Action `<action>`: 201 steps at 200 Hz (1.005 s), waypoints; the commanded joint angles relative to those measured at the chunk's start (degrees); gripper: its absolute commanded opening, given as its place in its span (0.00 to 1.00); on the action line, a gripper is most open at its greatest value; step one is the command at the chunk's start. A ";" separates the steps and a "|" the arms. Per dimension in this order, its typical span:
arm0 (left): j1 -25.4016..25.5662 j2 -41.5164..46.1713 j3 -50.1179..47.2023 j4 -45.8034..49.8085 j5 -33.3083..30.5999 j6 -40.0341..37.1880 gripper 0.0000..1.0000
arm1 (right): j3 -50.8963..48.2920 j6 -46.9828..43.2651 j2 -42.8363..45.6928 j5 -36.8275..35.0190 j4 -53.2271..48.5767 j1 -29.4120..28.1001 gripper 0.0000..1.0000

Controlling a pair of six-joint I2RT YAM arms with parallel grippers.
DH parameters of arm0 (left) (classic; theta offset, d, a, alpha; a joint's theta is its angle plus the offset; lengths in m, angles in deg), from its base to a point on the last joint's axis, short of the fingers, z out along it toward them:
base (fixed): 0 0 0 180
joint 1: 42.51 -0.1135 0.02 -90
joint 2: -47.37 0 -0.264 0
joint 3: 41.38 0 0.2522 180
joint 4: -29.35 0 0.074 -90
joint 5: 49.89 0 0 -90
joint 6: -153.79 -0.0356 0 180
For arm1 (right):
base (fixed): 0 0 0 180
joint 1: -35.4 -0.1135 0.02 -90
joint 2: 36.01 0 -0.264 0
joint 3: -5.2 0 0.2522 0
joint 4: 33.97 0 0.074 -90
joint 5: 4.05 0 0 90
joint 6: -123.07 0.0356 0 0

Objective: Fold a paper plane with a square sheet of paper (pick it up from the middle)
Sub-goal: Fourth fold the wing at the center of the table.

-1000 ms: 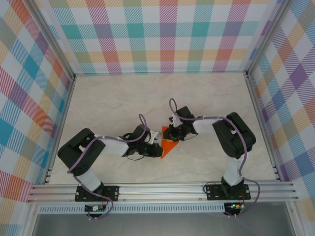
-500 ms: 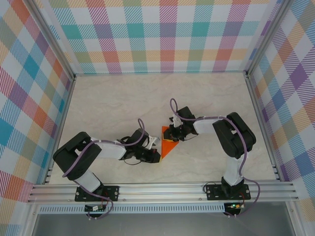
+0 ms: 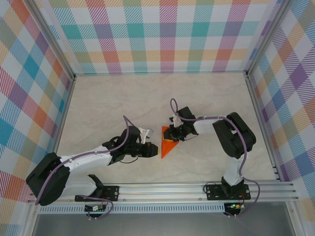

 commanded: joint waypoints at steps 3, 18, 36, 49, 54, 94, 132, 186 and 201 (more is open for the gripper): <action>-0.03 -5.39 2.82 -4.53 -0.78 3.55 0.16 | -3.92 -1.11 -6.17 -9.62 -6.62 -0.09 0.16; -0.05 -9.60 4.11 -7.03 -0.41 4.12 0.16 | -3.91 -1.14 -6.17 -9.61 -6.74 -0.13 0.16; -0.05 -13.87 5.09 -11.01 0.59 5.36 0.16 | -3.89 -1.07 -6.16 -9.54 -6.76 -0.11 0.16; 0.02 -16.42 6.10 -12.16 0.31 5.67 0.15 | -3.75 -1.05 -6.34 -9.44 -6.77 -0.09 0.16; -0.03 -17.27 6.32 -12.64 0.43 5.80 0.15 | -3.67 -1.10 -6.38 -9.44 -6.74 -0.09 0.16; -0.04 -23.09 8.08 -15.16 1.23 6.27 0.15 | -3.49 -1.22 -6.43 -9.52 -7.15 -0.09 0.16; 0.00 -25.54 7.24 -15.11 1.89 6.49 0.16 | -3.40 -1.23 -6.68 -9.52 -7.16 -0.10 0.16; 0.98 -27.35 3.29 -15.72 4.61 7.25 0.15 | -3.14 -1.23 -6.96 -9.78 -7.46 -0.09 0.16; 1.11 -26.91 2.53 -14.49 4.17 7.18 0.15 | -3.13 -1.19 -6.94 -9.80 -7.50 -0.09 0.16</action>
